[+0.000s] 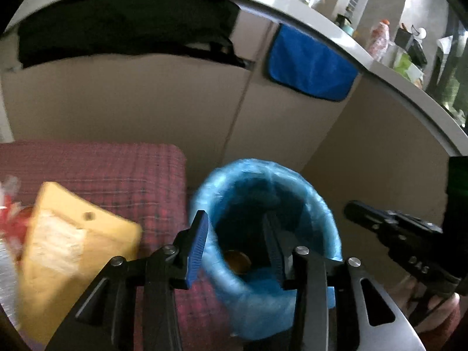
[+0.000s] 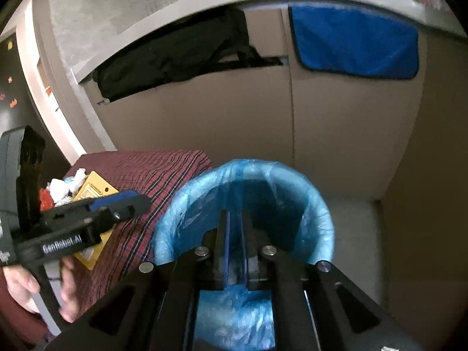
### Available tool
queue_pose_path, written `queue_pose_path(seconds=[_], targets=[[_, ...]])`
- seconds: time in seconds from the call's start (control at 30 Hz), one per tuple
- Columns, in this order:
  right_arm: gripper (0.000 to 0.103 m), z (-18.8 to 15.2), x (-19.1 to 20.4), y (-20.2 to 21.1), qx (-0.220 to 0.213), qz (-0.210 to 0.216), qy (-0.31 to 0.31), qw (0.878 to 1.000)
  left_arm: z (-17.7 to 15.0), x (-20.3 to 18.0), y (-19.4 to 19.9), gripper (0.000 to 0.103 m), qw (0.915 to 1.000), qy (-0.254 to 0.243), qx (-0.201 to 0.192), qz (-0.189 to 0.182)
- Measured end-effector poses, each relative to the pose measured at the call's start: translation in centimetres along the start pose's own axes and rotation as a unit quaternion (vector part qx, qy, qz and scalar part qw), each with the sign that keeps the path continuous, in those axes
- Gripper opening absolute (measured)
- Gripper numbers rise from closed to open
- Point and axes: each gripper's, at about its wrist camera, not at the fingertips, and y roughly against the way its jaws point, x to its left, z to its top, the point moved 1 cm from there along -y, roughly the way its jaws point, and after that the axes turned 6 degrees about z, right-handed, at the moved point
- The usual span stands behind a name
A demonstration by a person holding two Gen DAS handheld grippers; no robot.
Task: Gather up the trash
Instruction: 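Move both tools back over the trash pile on the table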
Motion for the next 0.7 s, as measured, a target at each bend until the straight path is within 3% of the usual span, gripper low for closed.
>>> queue_pose_path(seconds=[0.2, 0.33, 0.4, 0.5, 0.7], targets=[[0.014, -0.1, 5.1, 3.5, -0.07, -0.008, 0.051, 0.996, -2.0, 4.6, 7.7, 0.041, 0.997, 0.033, -0.054, 0.044], [0.039, -0.1, 9.5, 4.9, -0.109, 0.0, 0.081, 0.991, -3.7, 9.1, 13.0, 0.041, 0.9914, 0.061, -0.09, 0.072], [0.043, -0.1, 11.4, 5.3, -0.125, 0.001, 0.088, 0.988, -4.6, 10.9, 14.5, 0.041, 0.9889, 0.068, -0.1, 0.086], [0.049, 0.1, 13.8, 4.5, -0.113, 0.012, 0.09, 0.99, -5.9, 13.7, 15.7, 0.041, 0.9852, 0.08, -0.097, 0.117], [0.049, -0.6, 17.2, 0.7, -0.049, 0.056, 0.07, 0.995, -7.5, 19.2, 16.9, 0.041, 0.9778, 0.13, -0.101, 0.13]])
